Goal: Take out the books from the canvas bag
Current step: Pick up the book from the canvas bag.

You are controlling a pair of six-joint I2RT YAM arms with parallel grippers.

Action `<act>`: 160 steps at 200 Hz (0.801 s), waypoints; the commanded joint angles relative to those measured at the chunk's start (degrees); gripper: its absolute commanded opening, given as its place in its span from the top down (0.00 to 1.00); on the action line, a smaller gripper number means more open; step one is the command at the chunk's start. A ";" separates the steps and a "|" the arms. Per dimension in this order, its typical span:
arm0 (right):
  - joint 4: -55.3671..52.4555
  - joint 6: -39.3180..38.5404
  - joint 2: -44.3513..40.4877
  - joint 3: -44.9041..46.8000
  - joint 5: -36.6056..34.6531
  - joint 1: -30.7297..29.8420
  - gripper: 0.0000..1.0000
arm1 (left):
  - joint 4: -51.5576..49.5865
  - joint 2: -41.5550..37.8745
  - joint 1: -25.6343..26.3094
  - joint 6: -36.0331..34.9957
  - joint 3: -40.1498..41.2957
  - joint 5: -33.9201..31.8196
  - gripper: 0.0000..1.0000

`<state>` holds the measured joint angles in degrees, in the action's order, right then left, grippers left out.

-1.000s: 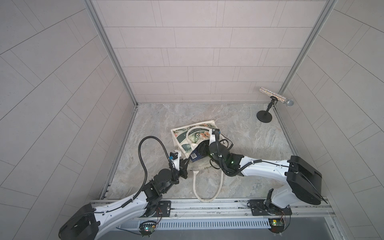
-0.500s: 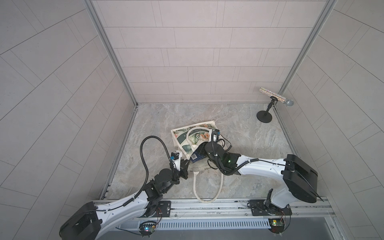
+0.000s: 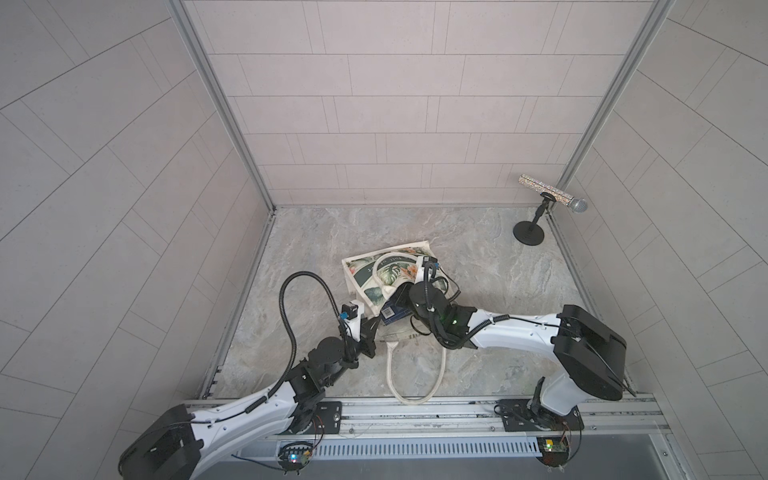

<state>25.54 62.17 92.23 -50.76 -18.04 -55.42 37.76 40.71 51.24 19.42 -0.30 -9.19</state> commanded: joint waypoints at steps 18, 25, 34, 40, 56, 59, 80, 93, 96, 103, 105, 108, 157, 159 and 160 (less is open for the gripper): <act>-3.52 1.58 -3.62 3.41 -1.26 1.00 0.42 | 6.69 -1.92 0.59 -1.58 0.21 3.54 1.00; -4.21 1.93 -4.82 3.98 -1.73 0.90 0.41 | 6.79 -1.65 0.61 -1.64 0.08 3.65 1.00; -5.26 2.06 -5.55 4.02 -2.24 0.91 0.41 | 7.07 -1.30 0.61 -1.76 0.11 3.92 1.00; -6.46 2.14 -5.26 3.58 -2.20 0.89 0.41 | 7.31 -1.05 0.61 -1.83 -0.01 4.16 1.00; -8.11 2.23 -3.32 2.22 -1.33 1.42 0.41 | 7.82 -0.31 0.61 -1.87 -0.05 4.40 1.00; -8.21 2.50 -2.94 2.09 -0.97 1.67 0.41 | 7.85 -0.19 0.61 -1.92 -0.06 4.47 1.00; -7.02 4.23 -0.43 0.87 1.07 3.14 0.41 | 8.27 0.33 0.61 -2.10 -0.06 4.88 1.00; -9.29 4.50 0.87 -1.05 0.91 3.62 0.41 | 8.19 0.20 0.56 -2.28 -0.02 4.97 1.00; -9.59 4.39 1.16 -1.35 0.86 3.71 0.41 | 8.17 0.11 0.60 -2.23 0.03 4.98 1.00; -10.53 4.46 1.82 -2.14 0.76 3.99 0.41 | 8.13 0.08 0.61 -2.32 0.03 4.89 1.00; -10.87 4.58 1.97 -2.23 0.69 4.12 0.41 | 8.06 0.10 0.61 -2.36 0.03 4.91 1.00; -11.08 4.63 2.21 -2.50 0.59 4.19 0.41 | 8.05 0.08 0.64 -2.41 0.03 4.96 1.00; -8.82 -0.29 2.90 -3.87 -1.83 4.76 0.54 | 8.20 0.33 0.61 -2.62 -0.08 5.52 1.00; -8.72 -0.60 3.06 -4.01 -1.71 4.83 0.55 | 8.21 0.40 0.61 -2.63 -0.09 5.57 1.00; -8.65 -0.71 3.10 -4.13 -1.68 4.86 0.56 | 8.21 0.37 0.57 -2.63 -0.07 5.53 1.00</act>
<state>17.91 63.79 93.45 -53.47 -17.76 -52.25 39.11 41.76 51.13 18.33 -0.30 -8.64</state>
